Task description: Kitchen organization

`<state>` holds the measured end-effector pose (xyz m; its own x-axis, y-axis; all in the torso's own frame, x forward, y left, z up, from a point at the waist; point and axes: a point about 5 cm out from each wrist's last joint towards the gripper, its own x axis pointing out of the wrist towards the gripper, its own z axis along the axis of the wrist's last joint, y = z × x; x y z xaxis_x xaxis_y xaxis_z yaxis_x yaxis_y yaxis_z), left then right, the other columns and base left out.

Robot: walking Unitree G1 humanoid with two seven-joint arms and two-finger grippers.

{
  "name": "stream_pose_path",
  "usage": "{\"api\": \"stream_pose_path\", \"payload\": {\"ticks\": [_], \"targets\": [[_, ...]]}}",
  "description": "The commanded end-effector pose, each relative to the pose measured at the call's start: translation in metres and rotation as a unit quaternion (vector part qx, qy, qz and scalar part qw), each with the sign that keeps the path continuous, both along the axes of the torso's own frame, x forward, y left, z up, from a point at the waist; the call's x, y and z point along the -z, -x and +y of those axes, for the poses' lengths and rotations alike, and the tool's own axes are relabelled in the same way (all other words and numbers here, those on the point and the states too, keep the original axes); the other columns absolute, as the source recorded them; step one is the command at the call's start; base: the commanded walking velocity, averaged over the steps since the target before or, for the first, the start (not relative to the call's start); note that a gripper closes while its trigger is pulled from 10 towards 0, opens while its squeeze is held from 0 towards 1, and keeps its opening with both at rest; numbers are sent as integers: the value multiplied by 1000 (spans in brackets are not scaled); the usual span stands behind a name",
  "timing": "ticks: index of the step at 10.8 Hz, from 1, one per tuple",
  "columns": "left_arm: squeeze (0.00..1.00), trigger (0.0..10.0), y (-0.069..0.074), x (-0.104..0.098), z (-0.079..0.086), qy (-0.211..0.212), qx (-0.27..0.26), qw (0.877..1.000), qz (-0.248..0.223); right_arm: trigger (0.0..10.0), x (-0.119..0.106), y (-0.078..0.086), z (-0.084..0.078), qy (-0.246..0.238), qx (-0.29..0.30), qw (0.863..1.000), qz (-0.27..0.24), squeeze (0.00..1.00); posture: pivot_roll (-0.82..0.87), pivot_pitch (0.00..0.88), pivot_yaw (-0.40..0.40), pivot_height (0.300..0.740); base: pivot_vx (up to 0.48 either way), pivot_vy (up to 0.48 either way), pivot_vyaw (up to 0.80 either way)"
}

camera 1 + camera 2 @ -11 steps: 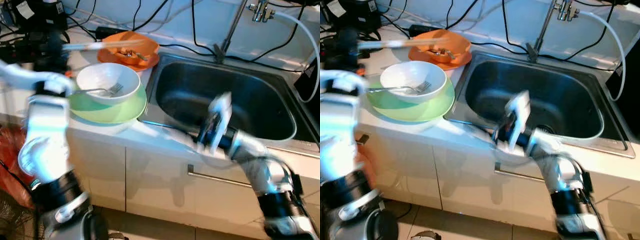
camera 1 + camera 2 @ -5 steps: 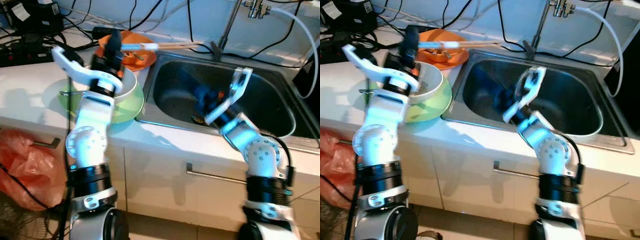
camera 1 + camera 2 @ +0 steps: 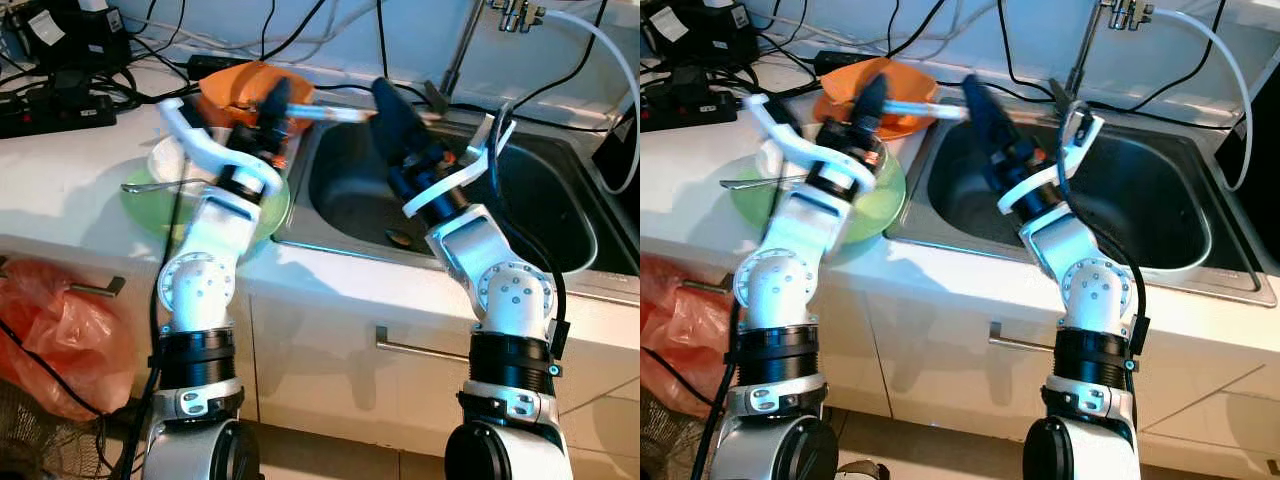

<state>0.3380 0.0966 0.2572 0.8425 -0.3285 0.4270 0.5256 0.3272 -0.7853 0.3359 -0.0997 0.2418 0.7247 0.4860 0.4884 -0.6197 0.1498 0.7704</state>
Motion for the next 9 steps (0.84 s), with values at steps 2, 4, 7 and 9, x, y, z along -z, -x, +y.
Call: {"api": "stream_pose_path", "payload": {"ticks": [2, 4, 7, 9], "targets": [[0, 0, 9, 3, -28, 31, 46, 998, -2, 10000, -3, -2, -4, -12, 3, 1000, 7, 0, 122, 34, -49, 740, 0, 0, 0], [0, 0, 6, 1, -22, 29, 26, 999, -2, 10000, 9, 2, 0, 3, -10, 1000, 27, 0, 125, 35, -55, 740, 0, 0, 0], [0, 0, 4, 3, -15, 29, 5, 1000, 3, 10000, 29, 8, 1, 37, -31, 997, 52, 0, 125, 40, -57, 740, 0, 0, 0], [0, 0, 8, 3, -20, 29, 22, 999, 4, 10000, 32, 2, 0, 40, -13, 997, 59, 0, 128, 42, -58, 740, 0, 0, 0]]}}
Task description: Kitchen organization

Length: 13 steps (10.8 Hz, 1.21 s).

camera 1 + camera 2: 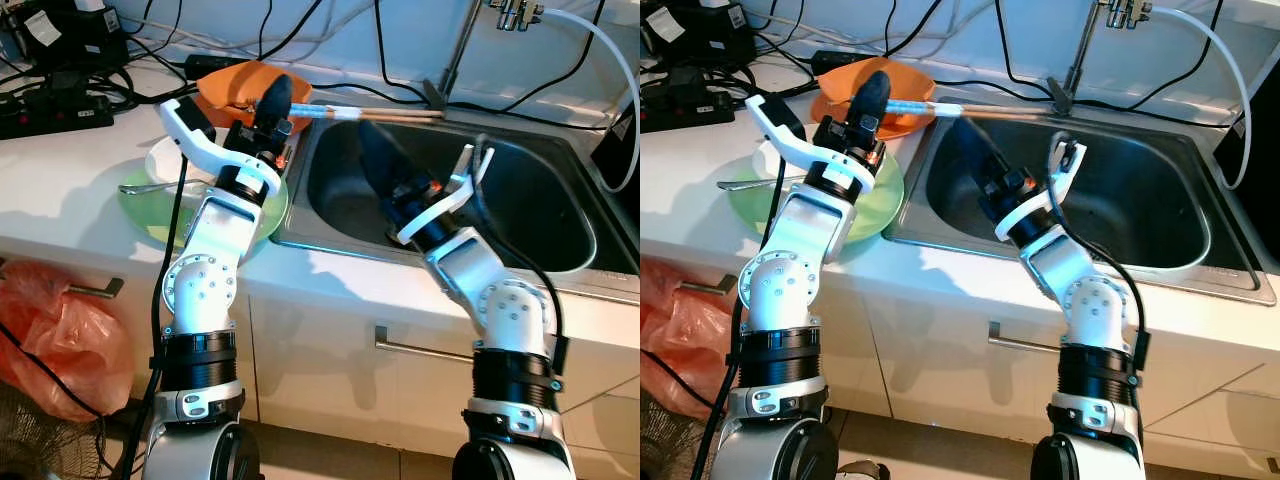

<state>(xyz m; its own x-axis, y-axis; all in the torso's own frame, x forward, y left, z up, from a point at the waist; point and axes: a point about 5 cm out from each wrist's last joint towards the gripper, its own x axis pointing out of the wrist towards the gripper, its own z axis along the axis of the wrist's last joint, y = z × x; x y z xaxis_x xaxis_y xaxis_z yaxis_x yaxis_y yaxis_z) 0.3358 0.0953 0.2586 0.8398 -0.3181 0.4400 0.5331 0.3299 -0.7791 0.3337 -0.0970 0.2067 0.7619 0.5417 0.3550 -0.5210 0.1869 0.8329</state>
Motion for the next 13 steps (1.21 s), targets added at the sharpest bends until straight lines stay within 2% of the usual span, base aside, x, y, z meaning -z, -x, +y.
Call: {"api": "stream_pose_path", "payload": {"ticks": [1, 3, 6, 7, 13], "targets": [[0, 0, 7, 7, -22, 28, 38, 999, 19, 10000, -4, -7, -4, 3, 20, 1000, -7, 0, 131, 43, -56, 740, 0, 0, 0], [0, 0, 9, 12, -25, 23, 52, 998, 32, 10000, -11, -20, -7, 1, 47, 999, -21, 0, 133, 45, -54, 740, 0, 0, 0], [0, 0, 8, 13, -25, 18, 51, 998, 39, 10000, -15, -25, -6, -2, 57, 998, -35, 0, 133, 46, -53, 740, 0, 0, 0], [0, 0, 8, 11, -25, 20, 53, 998, 37, 0, -9, -29, -7, 2, 72, 997, -19, 0, 133, 46, -53, 740, 0, 0, 0], [0, 0, 4, 15, -25, 12, 48, 998, 48, 0, -12, -39, -14, -7, 107, 994, -4, 0, 126, 42, -43, 740, 0, 0, 0]]}}
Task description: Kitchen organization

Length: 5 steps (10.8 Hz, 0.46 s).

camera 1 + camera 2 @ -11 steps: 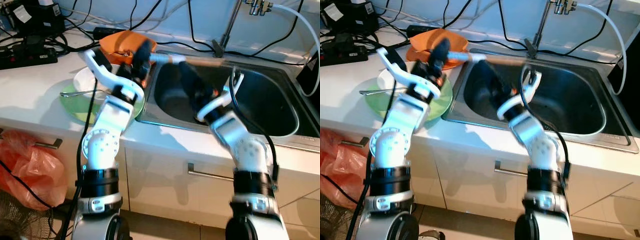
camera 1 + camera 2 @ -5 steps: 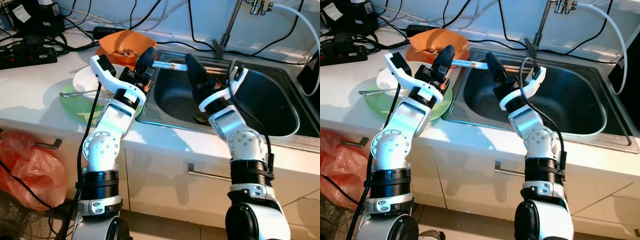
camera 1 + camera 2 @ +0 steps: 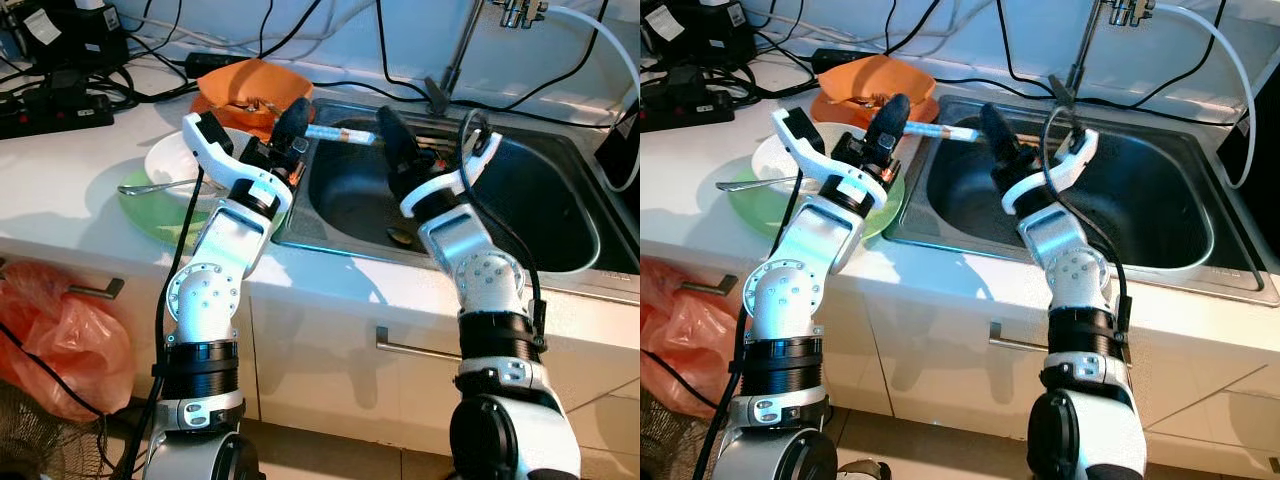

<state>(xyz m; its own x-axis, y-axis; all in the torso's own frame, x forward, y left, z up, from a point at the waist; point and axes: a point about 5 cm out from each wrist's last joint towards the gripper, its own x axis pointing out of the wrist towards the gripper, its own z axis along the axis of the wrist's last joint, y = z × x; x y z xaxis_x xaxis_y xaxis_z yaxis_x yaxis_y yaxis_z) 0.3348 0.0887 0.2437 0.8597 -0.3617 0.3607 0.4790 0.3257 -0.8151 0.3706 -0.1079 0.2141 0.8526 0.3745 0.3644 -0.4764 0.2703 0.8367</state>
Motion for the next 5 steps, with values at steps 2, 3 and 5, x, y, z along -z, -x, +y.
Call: {"api": "stream_pose_path", "payload": {"ticks": [2, 3, 5], "targets": [[0, 8431, 1, 4, -18, -13, 12, 1000, 13, 0, -7, -4, -5, 0, 15, 1000, -4, 0, 125, 40, -42, 740, 0, 0, 0], [0, 8431, 0, 6, -18, -34, 6, 999, 12, 0, -8, -5, -7, -2, 18, 1000, -4, 0, 125, 40, -42, 740, 0, 0, 0], [0, 10000, 2, 4, -22, -43, 15, 999, 11, 0, -10, -8, -10, -5, 31, 1000, 0, 0, 126, 42, -44, 740, 0, 0, 0]]}}
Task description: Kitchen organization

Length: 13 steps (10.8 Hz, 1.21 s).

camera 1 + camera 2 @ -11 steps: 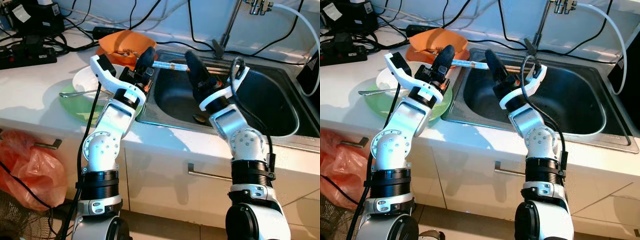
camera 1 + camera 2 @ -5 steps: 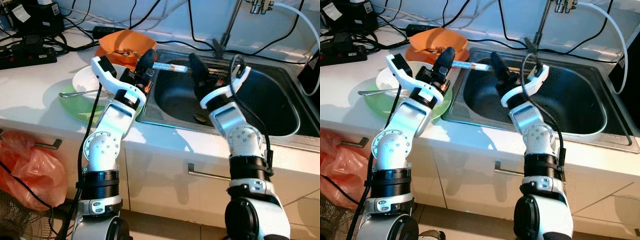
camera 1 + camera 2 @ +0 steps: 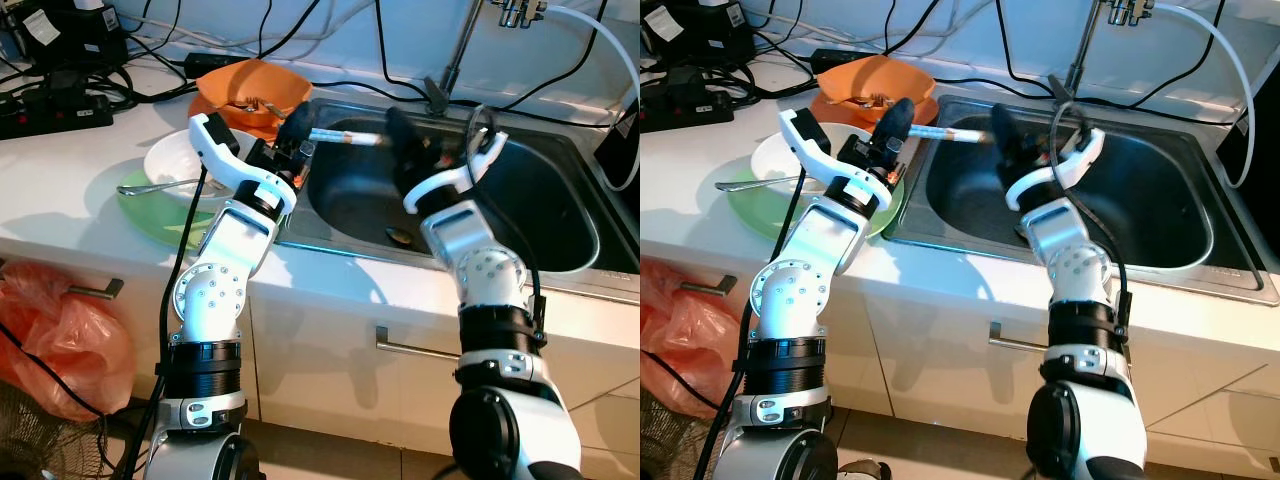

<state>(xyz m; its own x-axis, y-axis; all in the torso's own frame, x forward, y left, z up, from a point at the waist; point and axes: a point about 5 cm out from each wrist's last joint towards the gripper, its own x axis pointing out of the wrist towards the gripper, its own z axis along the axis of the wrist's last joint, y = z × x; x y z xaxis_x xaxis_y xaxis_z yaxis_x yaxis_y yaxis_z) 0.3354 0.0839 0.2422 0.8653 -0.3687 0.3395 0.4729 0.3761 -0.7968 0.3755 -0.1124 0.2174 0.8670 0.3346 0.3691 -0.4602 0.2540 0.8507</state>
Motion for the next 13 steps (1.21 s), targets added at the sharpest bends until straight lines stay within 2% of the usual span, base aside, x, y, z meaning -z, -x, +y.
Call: {"api": "stream_pose_path", "payload": {"ticks": [1, 3, 5, 6, 8, 9, 10, 11, 12, 13], "targets": [[1000, 10000, 3, 3, -17, -13, 23, 1000, 10, 0, -7, -4, -6, 13, 20, 1000, -1, 0, 126, 42, -44, 740, 0, 0, 0], [1000, 10000, 4, 6, -19, -19, 22, 999, 17, 0, -3, -10, -14, 15, 65, 997, 32, 0, 129, 43, -48, 740, 0, 0, 0], [1000, 10000, 5, 6, -22, -47, 27, 998, 18, 0, 0, -16, -29, 27, 119, 991, 63, 0, 127, 45, -52, 740, 0, 0, 0], [1000, 10000, 6, 2, -26, -72, 39, 997, 3, 0, 1, -18, -36, 48, 147, 985, 71, 0, 127, 45, -53, 740, 0, 0, 0], [1000, 10000, 12, -1, -29, -139, 58, 988, -30, 0, 2, -21, -46, 58, 177, 979, 82, 0, 128, 44, -53, 740, 0, 0, 0], [1000, 10000, 15, -2, -29, -190, 66, 978, -54, 0, 3, -22, -50, 75, 191, 975, 85, 0, 128, 44, -53, 740, 0, 0, 0], [1000, 10000, 18, -2, -28, -255, 64, 961, -80, 1333, 7, -22, -54, 129, 210, 965, 87, 0, 136, 43, -52, 740, 0, 0, 0], [1000, 10000, 19, 2, -23, -324, 56, 939, -97, 0, 15, -23, -55, 225, 223, 944, 90, 0, 136, 43, -52, 740, 0, 0, 0], [1000, 10000, 19, 6, -19, -366, 49, 924, -103, 0, 21, -22, -55, 294, 227, 924, 87, 0, 136, 43, -52, 740, 0, 0, 0], [1000, 10000, 20, 14, -12, -409, 50, 906, -94, 0, 28, -20, -58, 377, 240, 892, 75, 0, 144, 44, -54, 740, 0, 0, 0]]}}
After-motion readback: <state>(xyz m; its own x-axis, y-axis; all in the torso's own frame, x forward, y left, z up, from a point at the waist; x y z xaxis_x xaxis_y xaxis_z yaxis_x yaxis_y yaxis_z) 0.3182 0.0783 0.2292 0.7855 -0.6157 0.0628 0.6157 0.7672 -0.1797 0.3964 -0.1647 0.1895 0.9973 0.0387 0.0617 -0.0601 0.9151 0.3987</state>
